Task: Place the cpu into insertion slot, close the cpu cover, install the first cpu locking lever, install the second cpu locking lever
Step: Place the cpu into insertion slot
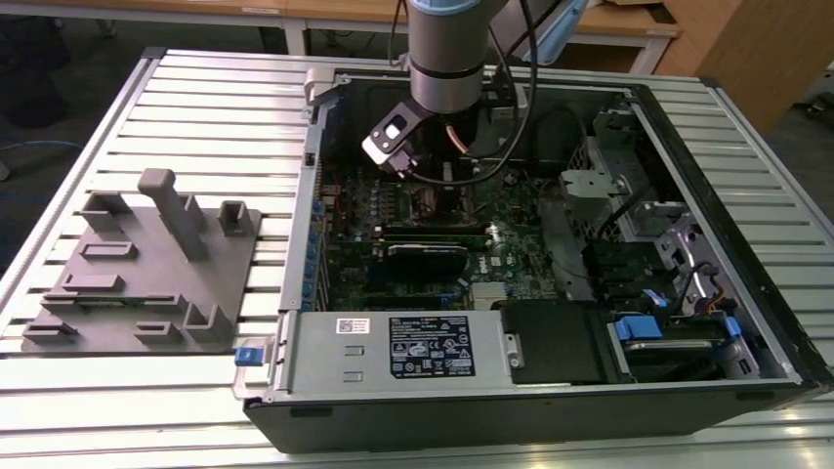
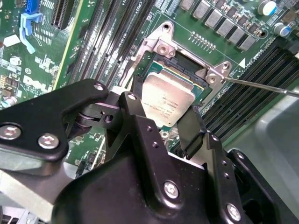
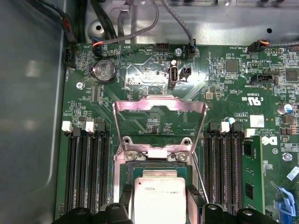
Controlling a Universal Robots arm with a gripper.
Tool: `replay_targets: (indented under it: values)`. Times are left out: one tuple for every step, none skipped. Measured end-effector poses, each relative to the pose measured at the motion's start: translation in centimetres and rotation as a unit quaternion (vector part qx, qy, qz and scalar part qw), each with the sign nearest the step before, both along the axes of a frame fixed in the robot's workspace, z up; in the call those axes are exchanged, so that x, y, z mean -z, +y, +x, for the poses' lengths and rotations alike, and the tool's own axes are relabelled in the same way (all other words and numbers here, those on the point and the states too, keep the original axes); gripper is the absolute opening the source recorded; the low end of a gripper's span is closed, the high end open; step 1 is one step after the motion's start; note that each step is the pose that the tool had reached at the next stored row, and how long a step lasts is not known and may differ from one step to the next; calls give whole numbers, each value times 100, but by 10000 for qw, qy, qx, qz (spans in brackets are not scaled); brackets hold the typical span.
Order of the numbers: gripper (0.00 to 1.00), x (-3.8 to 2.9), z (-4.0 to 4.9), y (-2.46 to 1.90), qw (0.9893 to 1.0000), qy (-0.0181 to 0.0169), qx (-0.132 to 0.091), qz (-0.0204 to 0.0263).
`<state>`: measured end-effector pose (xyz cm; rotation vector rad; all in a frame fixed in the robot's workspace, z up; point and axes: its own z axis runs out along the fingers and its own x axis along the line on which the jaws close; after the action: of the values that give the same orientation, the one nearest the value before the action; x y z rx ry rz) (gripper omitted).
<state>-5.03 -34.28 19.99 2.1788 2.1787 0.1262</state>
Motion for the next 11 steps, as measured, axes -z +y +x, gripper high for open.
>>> replay_targets:
  values:
    - [54, 6, 0, 1, 10000, 0, 1, 0]
    - [54, 11, 0, 1, 10000, 1, 3, -1]
    - [54, 17, -1, 4, 10000, 0, 6, -1]
    - [54, 21, -1, 7, 10000, 1, 10, -1]
    - [54, 24, -1, 11, 10000, 1, 12, -1]
    - [54, 27, -1, 14, 10000, 0, 13, -1]
    - [54, 30, 0, 17, 10000, 1, 15, -1]
    - [54, 32, 0, 19, 10000, 1, 17, -1]
    - [54, 33, 0, 19, 10000, 1, 18, -1]
    - [54, 32, -1, 19, 10000, 1, 18, -1]
    - [54, 32, -1, 19, 10000, 1, 19, -1]
